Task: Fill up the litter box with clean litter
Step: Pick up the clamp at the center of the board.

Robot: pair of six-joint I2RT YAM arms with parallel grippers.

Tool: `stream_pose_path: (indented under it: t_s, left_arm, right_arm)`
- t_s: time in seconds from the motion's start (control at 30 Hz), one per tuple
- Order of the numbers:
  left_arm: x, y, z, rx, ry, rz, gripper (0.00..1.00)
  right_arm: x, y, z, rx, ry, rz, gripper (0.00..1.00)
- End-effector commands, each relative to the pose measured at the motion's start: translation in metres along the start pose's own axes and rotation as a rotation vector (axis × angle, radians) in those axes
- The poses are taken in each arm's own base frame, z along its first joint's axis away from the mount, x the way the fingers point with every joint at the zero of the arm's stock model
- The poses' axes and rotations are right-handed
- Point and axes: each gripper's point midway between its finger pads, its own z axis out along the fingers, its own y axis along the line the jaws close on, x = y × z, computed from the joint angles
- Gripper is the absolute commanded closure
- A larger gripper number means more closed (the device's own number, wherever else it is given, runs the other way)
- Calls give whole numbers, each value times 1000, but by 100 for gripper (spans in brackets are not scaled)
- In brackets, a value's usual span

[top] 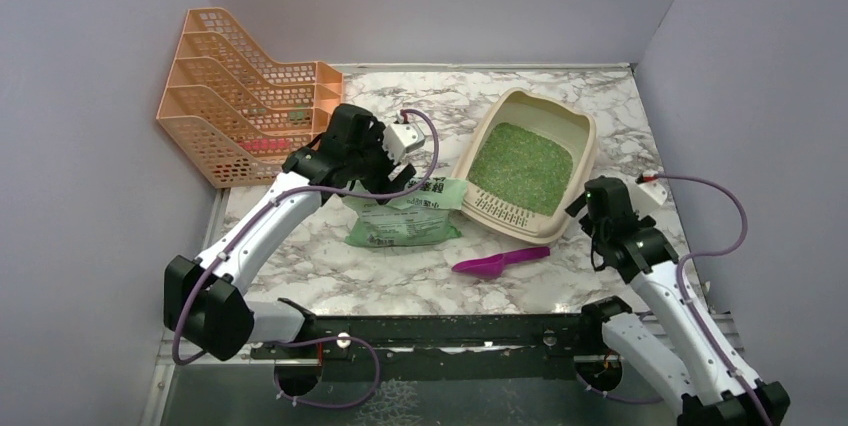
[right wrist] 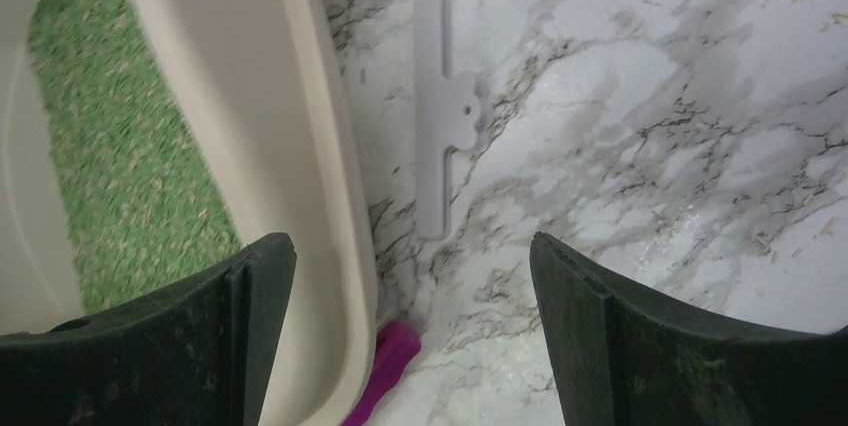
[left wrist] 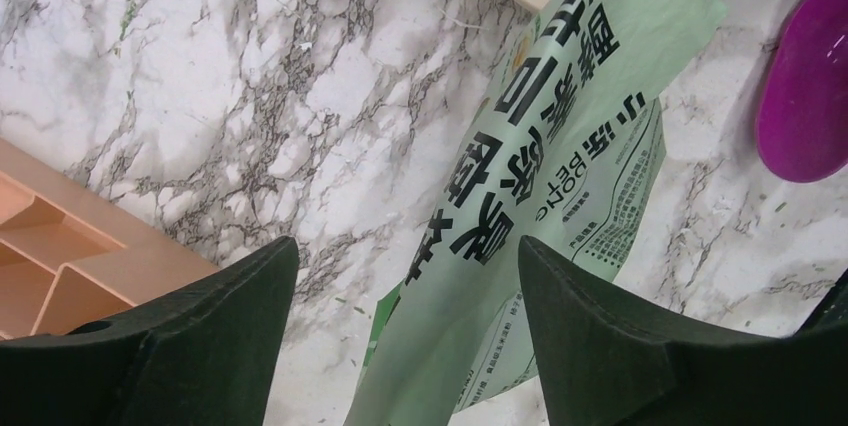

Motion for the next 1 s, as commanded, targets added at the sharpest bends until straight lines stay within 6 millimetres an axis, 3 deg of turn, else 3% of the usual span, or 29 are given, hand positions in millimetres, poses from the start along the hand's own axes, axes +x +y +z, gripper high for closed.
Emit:
stream_pose_path:
  t_s: [0.0, 0.1, 0.27, 0.33, 0.47, 0.63, 0.97]
  left_arm:
    - [-37, 14, -23, -82, -135, 0, 13]
    - [-49, 13, -30, -90, -191, -4, 3]
    - [-62, 11, -38, -89, -242, -14, 1]
    - [-66, 11, -42, -92, -260, -21, 1]
    - [-76, 11, -51, -102, -300, -37, 1]
    - [-85, 11, -64, -126, -351, -44, 1]
    - [-85, 10, -73, -150, -378, -48, 1]
  right_arm:
    - [-23, 9, 18, -32, 22, 48, 14]
    - [-36, -13, 42, -30, 76, 114, 16]
    - [-46, -28, 64, -135, 173, 232, 19]
    - [-36, -18, 67, -189, 235, 254, 19]
    - [-12, -26, 82, -155, 296, 298, 24]
    - [3, -21, 93, -192, 345, 316, 31]
    - [31, -30, 111, -158, 431, 332, 43]
